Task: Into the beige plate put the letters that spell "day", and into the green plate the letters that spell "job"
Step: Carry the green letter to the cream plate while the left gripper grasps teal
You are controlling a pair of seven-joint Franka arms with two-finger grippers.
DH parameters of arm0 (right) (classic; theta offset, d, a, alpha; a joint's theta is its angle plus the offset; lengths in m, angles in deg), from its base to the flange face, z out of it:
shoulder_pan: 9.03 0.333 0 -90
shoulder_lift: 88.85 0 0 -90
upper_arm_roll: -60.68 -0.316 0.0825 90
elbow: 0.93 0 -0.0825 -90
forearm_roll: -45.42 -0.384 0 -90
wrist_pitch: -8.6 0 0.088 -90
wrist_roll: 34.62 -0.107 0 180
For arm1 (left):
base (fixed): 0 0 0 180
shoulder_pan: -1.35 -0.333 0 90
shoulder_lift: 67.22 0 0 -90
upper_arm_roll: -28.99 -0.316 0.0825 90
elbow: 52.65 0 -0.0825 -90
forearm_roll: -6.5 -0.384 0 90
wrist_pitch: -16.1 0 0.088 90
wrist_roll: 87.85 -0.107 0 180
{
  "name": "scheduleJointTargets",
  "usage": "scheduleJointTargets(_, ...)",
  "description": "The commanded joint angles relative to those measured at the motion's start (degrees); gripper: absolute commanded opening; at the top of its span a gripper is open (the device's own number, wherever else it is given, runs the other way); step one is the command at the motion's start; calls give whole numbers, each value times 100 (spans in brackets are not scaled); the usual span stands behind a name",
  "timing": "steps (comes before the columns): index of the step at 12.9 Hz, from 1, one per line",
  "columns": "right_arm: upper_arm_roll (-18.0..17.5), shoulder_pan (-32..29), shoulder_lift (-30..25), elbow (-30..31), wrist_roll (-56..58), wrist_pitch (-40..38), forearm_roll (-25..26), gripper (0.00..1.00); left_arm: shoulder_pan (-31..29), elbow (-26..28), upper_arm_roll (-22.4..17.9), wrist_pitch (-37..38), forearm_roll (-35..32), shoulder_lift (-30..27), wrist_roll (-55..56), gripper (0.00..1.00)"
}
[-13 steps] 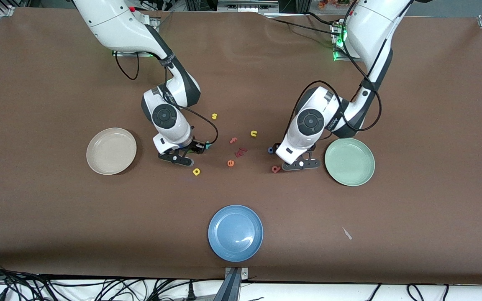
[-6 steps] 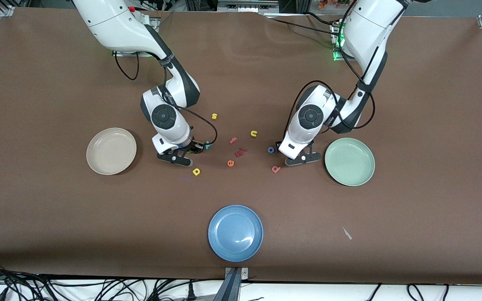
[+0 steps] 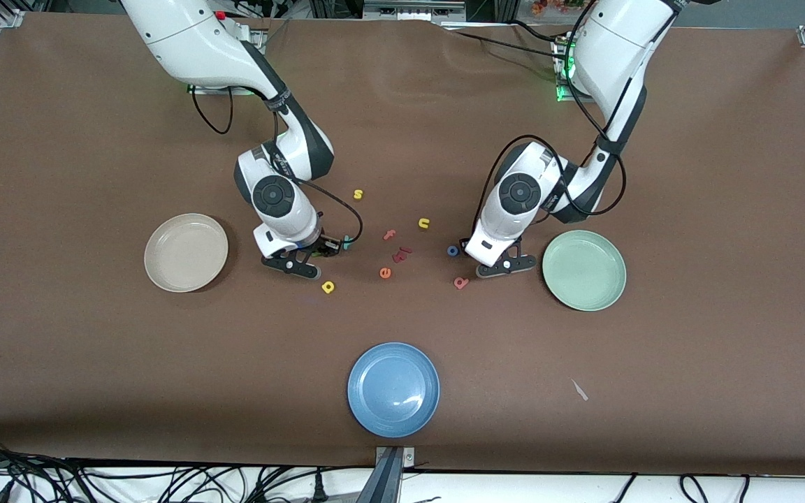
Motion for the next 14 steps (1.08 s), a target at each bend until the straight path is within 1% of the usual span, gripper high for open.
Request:
scheduleJointTargets(1,52,-15,-119,-420,-35,-754,-35,12,58,99,-27,-72,-51,-2,194,41)
scheduleJointTargets(2,139,-33,-259,-404,113,-940,-27,12,75,99,-9,-72,-51,25,194,40)
scheduleJointTargets(3,236,-33,-452,-316,593,-985,-35,9,49,99,0,-72,-51,16,194,36)
scheduleJointTargets(4,367,-42,-584,-263,911,-1151,-35,9,58,91,0,-72,-51,16,194,25)
scheduleJointTargets(5,490,-33,-725,-185,1236,-1292,-35,9,49,82,0,-46,-51,-10,203,20)
scheduleJointTargets(7,727,-33,-1050,166,1782,-1311,-27,8,-4,29,-9,77,-51,-185,168,17)
scheduleJointTargets(10,1105,-33,-1524,667,2775,-1285,-35,8,-170,-76,-62,393,-139,-379,54,17)
scheduleJointTargets(12,1465,-42,-1806,1054,3433,-1180,-35,8,-485,-173,-62,656,-139,-537,-628,17)
scheduleJointTargets(14,1852,-42,-1956,1414,4137,-996,-35,8,-829,-173,-62,719,-139,-643,-1349,18)
